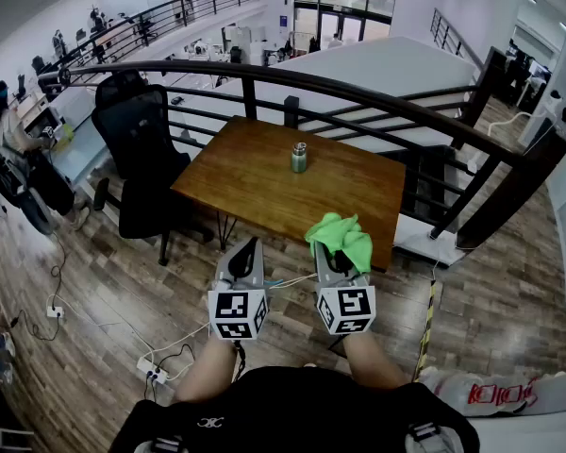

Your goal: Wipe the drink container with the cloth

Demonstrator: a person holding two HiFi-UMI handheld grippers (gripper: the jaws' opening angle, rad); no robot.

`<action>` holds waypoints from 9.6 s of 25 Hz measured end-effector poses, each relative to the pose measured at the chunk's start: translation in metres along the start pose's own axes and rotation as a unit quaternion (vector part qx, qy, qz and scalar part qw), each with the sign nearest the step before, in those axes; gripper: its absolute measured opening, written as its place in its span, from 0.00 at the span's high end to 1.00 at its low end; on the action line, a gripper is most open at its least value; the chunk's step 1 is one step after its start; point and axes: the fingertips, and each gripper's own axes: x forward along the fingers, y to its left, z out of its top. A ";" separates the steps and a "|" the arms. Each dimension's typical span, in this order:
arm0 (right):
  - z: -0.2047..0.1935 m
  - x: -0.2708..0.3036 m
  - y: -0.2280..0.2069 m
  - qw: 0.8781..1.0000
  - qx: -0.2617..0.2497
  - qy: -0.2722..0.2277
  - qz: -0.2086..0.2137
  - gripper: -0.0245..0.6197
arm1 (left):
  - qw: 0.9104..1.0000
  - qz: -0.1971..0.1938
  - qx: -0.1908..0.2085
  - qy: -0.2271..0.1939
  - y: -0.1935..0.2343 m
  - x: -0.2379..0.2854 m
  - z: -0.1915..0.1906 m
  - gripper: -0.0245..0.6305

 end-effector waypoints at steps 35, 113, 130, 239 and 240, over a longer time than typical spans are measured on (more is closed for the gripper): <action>0.005 0.007 0.089 0.999 -0.016 -0.021 -0.032 0.86 | 0.999 -0.033 0.009 -0.005 0.073 -0.043 -0.005 0.88; -0.236 0.501 -0.286 0.978 0.039 0.193 -0.070 0.86 | 0.938 -0.264 0.067 0.214 0.104 0.653 -0.241 0.58; -0.333 0.513 -0.286 0.936 0.035 0.311 0.159 0.86 | 0.891 -0.369 0.125 0.233 0.069 0.687 -0.280 0.54; -0.390 0.542 -0.276 0.900 -0.106 0.364 0.214 0.86 | 0.891 -0.332 0.108 0.290 0.083 0.682 -0.301 0.59; -0.387 0.544 -0.278 0.899 -0.117 0.363 0.213 0.86 | 0.892 -0.330 0.104 0.290 0.084 0.682 -0.301 0.59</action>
